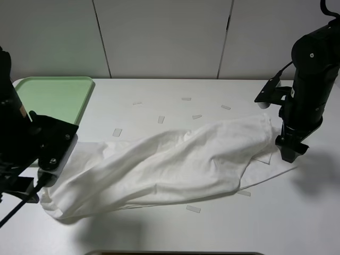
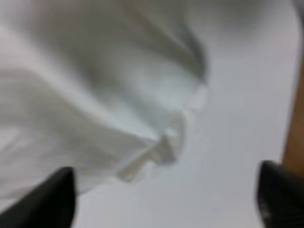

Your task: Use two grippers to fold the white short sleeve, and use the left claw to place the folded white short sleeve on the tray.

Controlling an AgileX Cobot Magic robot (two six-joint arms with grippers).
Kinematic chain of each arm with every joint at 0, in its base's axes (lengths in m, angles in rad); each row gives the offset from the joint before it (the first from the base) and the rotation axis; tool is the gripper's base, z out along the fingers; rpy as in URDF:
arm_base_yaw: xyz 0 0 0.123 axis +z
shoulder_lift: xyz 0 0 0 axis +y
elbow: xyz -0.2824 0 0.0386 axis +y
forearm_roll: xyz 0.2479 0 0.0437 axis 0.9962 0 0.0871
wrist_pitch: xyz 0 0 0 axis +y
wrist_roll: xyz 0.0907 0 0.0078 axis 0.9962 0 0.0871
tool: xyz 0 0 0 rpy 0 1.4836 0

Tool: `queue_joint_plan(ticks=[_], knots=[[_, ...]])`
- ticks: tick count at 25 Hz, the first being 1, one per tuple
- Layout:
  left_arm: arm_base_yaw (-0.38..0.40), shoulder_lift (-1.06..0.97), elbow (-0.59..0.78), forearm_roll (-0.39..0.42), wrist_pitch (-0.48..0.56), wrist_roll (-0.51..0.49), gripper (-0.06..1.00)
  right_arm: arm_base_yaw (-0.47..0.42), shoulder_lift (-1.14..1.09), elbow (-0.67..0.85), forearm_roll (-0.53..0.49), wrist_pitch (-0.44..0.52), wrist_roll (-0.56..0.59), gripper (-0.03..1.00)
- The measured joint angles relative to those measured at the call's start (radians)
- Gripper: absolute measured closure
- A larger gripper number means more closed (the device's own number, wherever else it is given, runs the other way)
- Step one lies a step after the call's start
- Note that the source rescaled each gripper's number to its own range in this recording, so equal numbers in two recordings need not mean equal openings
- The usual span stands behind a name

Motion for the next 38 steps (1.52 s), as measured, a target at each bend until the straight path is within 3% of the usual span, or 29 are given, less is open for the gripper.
queue_joint_plan(ticks=[4, 14, 21, 25, 29, 33, 38], knots=[[0.000, 0.000, 0.000, 0.000, -0.027, -0.093, 0.07, 0.000, -0.001, 0.000, -0.007, 0.039, 0.054, -0.02], [0.000, -0.029, 0.000, 0.003, -0.141, -0.112, 0.05, 0.000, -0.113, 0.000, -0.011, 0.053, 0.105, -0.03], [0.001, -0.279, 0.001, 0.003, -0.246, -0.216, 0.05, 0.000, -0.236, 0.000, 0.036, 0.005, 0.108, -0.03], [0.001, -0.411, 0.001, 0.003, -0.235, -0.301, 0.05, 0.000, -0.315, 0.000, 0.104, -0.031, 0.108, -0.03], [0.001, -0.623, 0.001, -0.008, -0.157, -0.406, -0.02, 0.000, -0.411, 0.000, 0.214, -0.057, 0.109, -0.03], [0.001, -0.888, 0.001, -0.079, -0.038, -0.501, -0.05, 0.000, -0.515, 0.000, 0.359, -0.045, 0.109, -0.03], [0.001, -1.038, 0.001, -0.151, 0.034, -0.558, -0.05, 0.000, -0.693, 0.000, 0.528, 0.002, 0.112, -0.03]])
